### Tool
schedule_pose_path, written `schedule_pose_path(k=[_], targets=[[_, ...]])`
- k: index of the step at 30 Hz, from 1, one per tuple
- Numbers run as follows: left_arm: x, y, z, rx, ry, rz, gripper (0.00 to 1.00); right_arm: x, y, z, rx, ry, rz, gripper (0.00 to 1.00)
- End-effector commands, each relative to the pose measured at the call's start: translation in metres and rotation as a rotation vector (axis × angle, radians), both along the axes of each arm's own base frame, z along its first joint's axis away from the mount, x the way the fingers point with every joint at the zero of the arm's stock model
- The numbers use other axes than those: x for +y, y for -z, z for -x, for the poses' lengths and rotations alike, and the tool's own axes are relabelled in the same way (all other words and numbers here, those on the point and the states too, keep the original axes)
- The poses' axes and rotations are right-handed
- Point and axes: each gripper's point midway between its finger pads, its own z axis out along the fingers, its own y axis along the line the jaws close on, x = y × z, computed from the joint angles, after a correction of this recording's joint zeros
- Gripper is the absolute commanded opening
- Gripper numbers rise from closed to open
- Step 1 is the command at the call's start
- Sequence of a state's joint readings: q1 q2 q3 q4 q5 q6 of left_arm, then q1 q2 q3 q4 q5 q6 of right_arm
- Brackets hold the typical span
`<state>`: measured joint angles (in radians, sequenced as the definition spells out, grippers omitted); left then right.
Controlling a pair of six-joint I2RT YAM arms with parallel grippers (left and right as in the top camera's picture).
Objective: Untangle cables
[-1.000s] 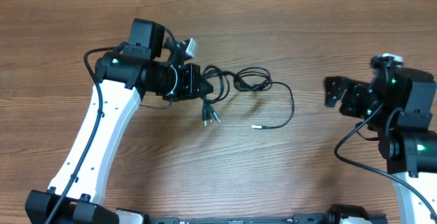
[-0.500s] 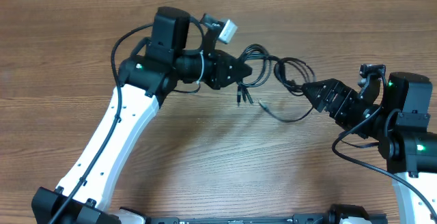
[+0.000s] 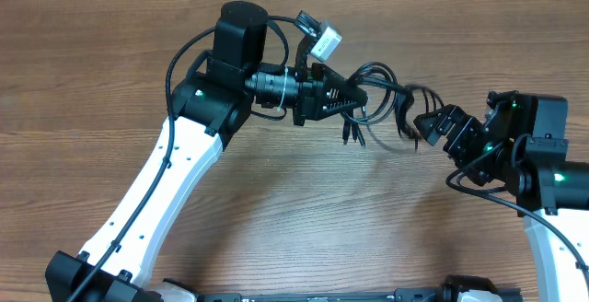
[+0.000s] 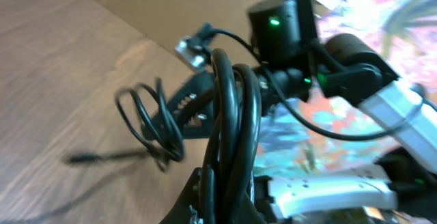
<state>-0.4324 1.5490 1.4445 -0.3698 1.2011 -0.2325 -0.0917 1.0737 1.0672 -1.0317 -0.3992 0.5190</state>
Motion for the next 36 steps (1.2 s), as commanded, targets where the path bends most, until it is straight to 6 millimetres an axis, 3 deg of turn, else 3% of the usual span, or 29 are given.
schedule_pose_path(k=[1, 6, 13, 16, 21, 24, 28, 36], targets=[[0.002, -0.015, 0.015, -0.022, 0.082, 0.051, 0.04, -0.006, -0.004, -0.003, -0.017, 0.020, 0.025, 1.00], [0.004, -0.008, 0.005, -0.009, 0.024, 0.018, 0.04, 0.001, -0.007, -0.003, -0.032, -0.014, -0.001, 1.00], [0.009, -0.035, 0.037, -0.043, 0.237, 0.144, 0.04, -0.001, -0.015, -0.014, -0.099, -0.030, 0.022, 1.00], [0.009, -0.042, 0.039, -0.051, 0.256, 0.159, 0.04, -0.003, -0.013, -0.014, -0.100, -0.037, 0.047, 1.00], [0.011, -0.055, 0.041, -0.084, 0.279, 0.182, 0.04, -0.029, 0.005, -0.002, -0.005, 0.052, 0.176, 1.00], [0.018, -0.059, 0.031, -0.079, 0.242, 0.181, 0.04, -0.039, 0.011, 0.004, 0.036, 0.081, 0.224, 1.00], [0.048, -0.065, -0.001, -0.011, 0.122, 0.168, 0.04, -0.042, 0.013, 0.006, 0.047, 0.091, 0.241, 1.00], [0.082, -0.072, -0.027, -0.026, 0.004, 0.170, 0.04, -0.048, 0.016, 0.010, 0.069, 0.108, 0.271, 1.00]])
